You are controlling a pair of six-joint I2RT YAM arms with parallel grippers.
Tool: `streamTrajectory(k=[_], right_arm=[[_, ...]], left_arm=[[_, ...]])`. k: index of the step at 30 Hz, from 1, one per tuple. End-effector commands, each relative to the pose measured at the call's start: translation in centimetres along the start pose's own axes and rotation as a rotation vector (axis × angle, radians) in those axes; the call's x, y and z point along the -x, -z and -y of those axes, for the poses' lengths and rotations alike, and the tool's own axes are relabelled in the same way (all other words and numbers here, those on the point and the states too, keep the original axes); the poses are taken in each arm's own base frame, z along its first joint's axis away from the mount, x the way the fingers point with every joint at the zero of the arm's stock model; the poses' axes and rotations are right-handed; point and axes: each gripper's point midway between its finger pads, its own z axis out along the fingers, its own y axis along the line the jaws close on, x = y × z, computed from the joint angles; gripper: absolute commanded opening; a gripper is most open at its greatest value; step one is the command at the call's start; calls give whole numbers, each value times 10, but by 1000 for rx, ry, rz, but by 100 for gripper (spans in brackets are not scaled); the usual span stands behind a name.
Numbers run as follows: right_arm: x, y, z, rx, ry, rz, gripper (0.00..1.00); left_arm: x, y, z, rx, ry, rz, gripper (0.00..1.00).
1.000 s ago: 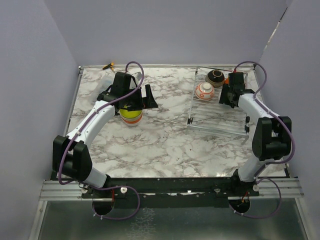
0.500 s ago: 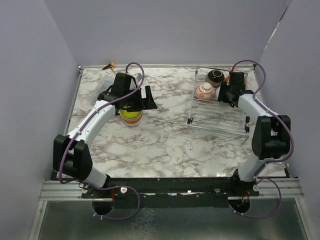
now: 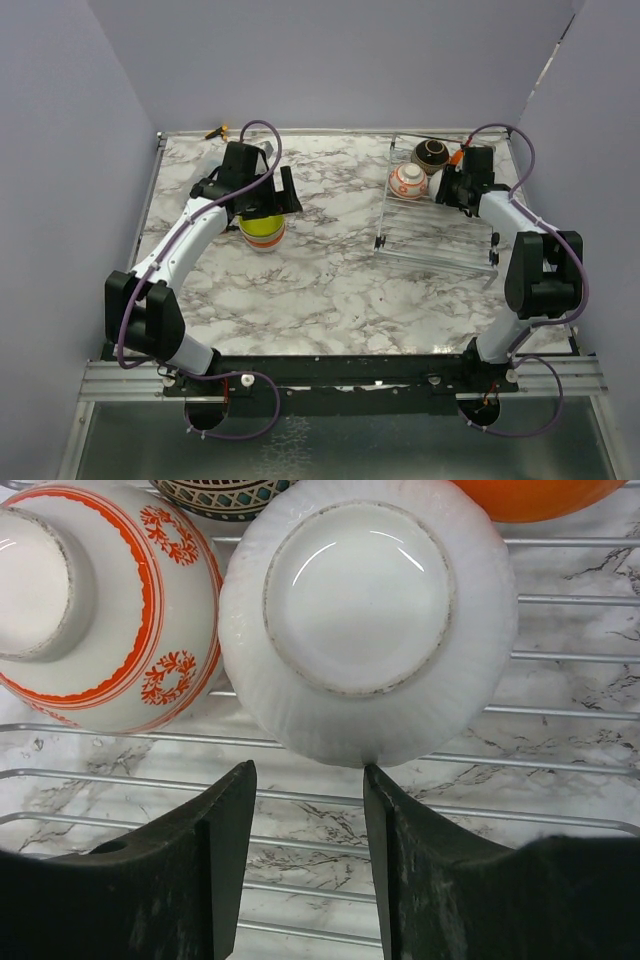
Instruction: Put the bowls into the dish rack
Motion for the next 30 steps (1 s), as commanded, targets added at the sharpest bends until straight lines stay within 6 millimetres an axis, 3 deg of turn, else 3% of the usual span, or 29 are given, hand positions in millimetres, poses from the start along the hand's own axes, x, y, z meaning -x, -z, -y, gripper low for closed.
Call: streamTrajectory(k=[1,5,11,15,20,23,26,30], right_arm=[[31,0,-10,43,-38,84,51],[28,15,-13,44,-98,66,53],[25,63,-22,94,-193,83,60],[15,96,-38,178,-262,42,63],[3,134,-59,312,-300,34,67],[-2,148,-70,384,-312,16,67],[-8,153,-82,462,-322,-2,67],[-15,147,-92,530,-344,-20,65]], left_arm=[[11,18,-20,119,8,62,95],[11,29,-33,178,28,88,93],[18,57,-51,297,50,196,92],[12,68,-63,355,56,215,92],[-14,58,-77,376,75,179,91],[-23,45,-85,386,102,161,83],[-23,34,-91,412,127,160,71],[-5,30,-101,495,155,194,59]])
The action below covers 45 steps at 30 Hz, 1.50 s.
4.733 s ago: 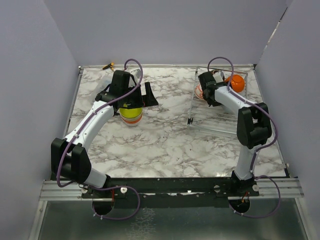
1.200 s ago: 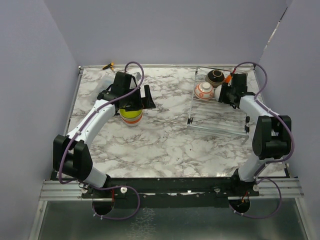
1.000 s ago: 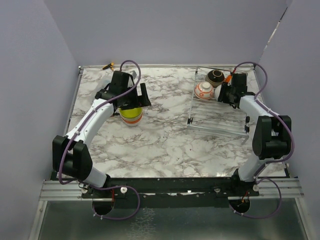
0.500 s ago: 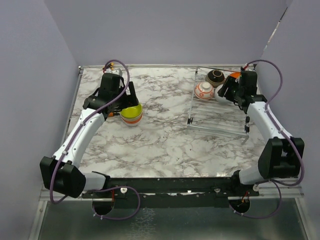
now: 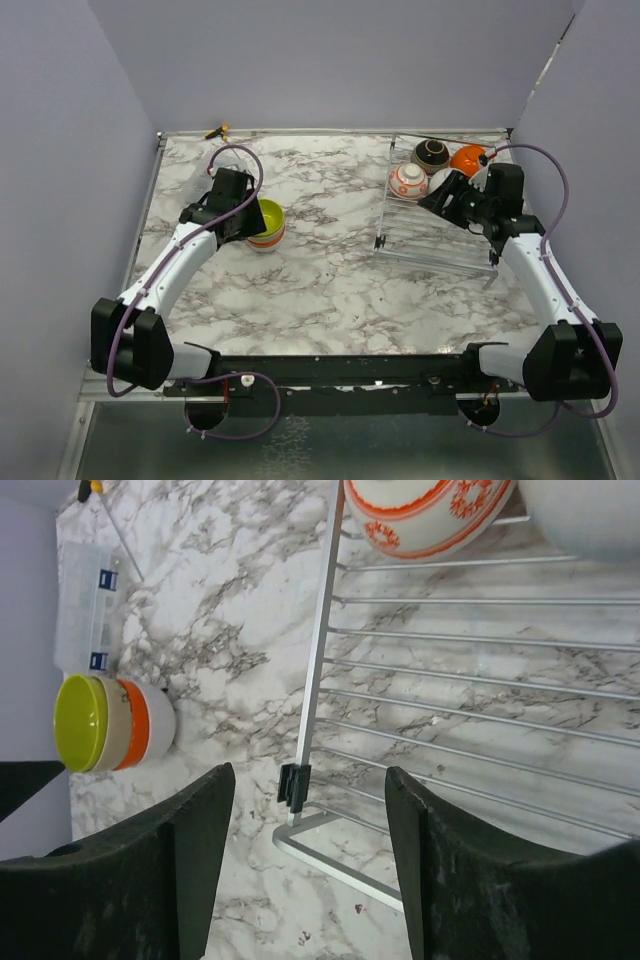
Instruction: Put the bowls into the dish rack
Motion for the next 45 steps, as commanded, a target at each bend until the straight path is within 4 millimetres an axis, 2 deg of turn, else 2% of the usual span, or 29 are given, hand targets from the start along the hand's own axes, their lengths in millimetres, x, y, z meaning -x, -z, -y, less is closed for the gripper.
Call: streamTrajectory(k=[1,5,11,13,16,18,20,26,29,32,35,38,45], right_arm=[[-18,-5,-13,104,-60,-74,64],[-21,-10,-13,118,-72,-86,64],[-26,-19,-8,121,-70,-106,63],[-23,-22,-5,98,-64,-107,63],[-15,-24,2,44,-44,-92,63],[-12,-26,7,16,-43,-85,63],[-14,-28,9,9,-62,-94,63],[-14,-33,9,2,-126,-96,63],[-13,-35,12,-19,-126,-94,63],[-12,-37,14,-32,-133,-91,63],[-10,-38,15,-37,-142,-83,63],[-7,-39,15,-40,-150,-71,63],[-1,-40,19,-64,-144,-33,63]], left_arm=[[32,-8,-7,111,64,76,56],[38,-15,-8,158,59,53,50],[32,-32,-14,212,13,-10,34],[32,-35,-14,233,17,-32,33],[31,-39,-17,269,21,-53,34],[33,-39,-20,294,18,-54,39],[37,-37,-22,312,9,-50,45],[47,-31,-29,362,-30,-38,49],[43,-31,-37,395,-54,-52,50],[29,-38,-43,413,-78,-98,49],[21,-46,-42,407,-88,-132,45],[22,-51,-38,391,-97,-144,38],[26,-55,-38,383,-130,-133,4]])
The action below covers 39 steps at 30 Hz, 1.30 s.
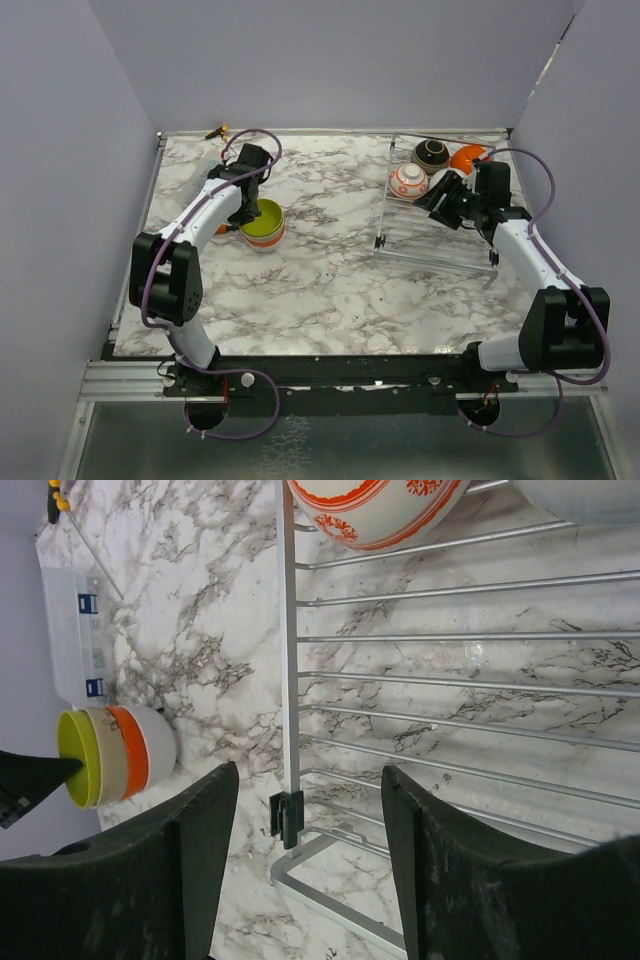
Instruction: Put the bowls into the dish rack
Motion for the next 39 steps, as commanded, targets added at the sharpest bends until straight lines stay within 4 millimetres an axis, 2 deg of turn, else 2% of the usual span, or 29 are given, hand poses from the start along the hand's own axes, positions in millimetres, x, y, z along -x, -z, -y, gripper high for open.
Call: streamTrajectory(k=[1,8,13,21,24,27,30,34,36,39], right_arm=[[18,0,0,-35,15,60,63],[26,2,-4,-45,32,73,63],[29,4,-7,-36,41,78,63],[29,6,-9,-30,47,78,63],[27,10,-16,1,56,68,65],[21,17,-40,139,79,52,74],[18,28,-75,340,71,53,84],[8,47,-121,601,61,14,99],[1,57,-144,695,90,-5,100],[-10,59,-171,751,94,-28,100]], left_arm=[[4,0,-4,9,-32,12,0],[26,19,-4,-23,-31,92,0],[43,37,-17,-10,21,211,0],[53,61,-4,-146,67,280,0],[66,82,14,-266,65,305,0],[81,106,36,-408,60,333,0],[92,131,58,-556,53,354,0],[93,168,102,-847,28,312,0],[89,183,125,-1001,38,258,0],[83,196,152,-1159,83,151,0]])
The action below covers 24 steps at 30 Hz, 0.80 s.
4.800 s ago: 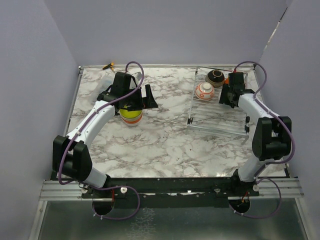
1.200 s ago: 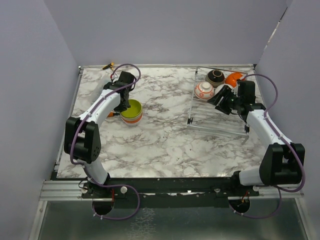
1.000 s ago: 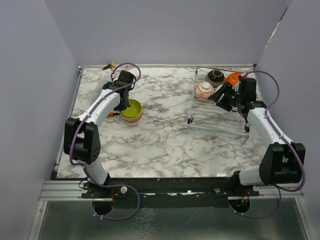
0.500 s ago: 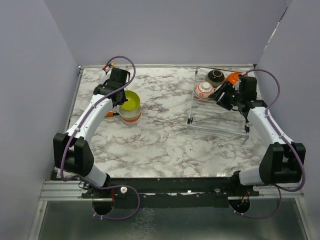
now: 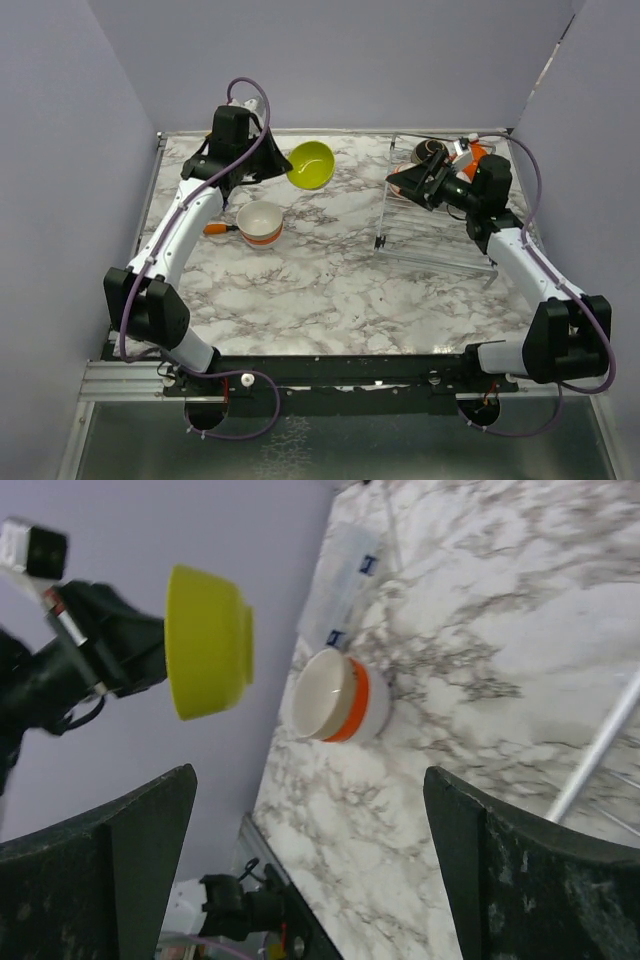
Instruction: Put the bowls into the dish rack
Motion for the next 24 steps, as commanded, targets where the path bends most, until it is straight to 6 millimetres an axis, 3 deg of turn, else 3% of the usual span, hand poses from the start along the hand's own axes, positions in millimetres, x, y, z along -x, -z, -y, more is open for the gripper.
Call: streamTrajectory(k=[1,9,18,24], right_arm=[[-11,-9,-70,242,39,-53,100],[-31,-43,-88,252,-22,-104,100],[-49,-68,-58,94,-100,-141,100],[-51,-70,-72,162,-146,-166,81]], left_arm=[[-7,-8,75,-386,136,-120,0],[-26,-27,101,-486,210,-234,0],[-45,-36,95,-485,227,-296,0],[-50,-39,91,-478,226,-308,0]])
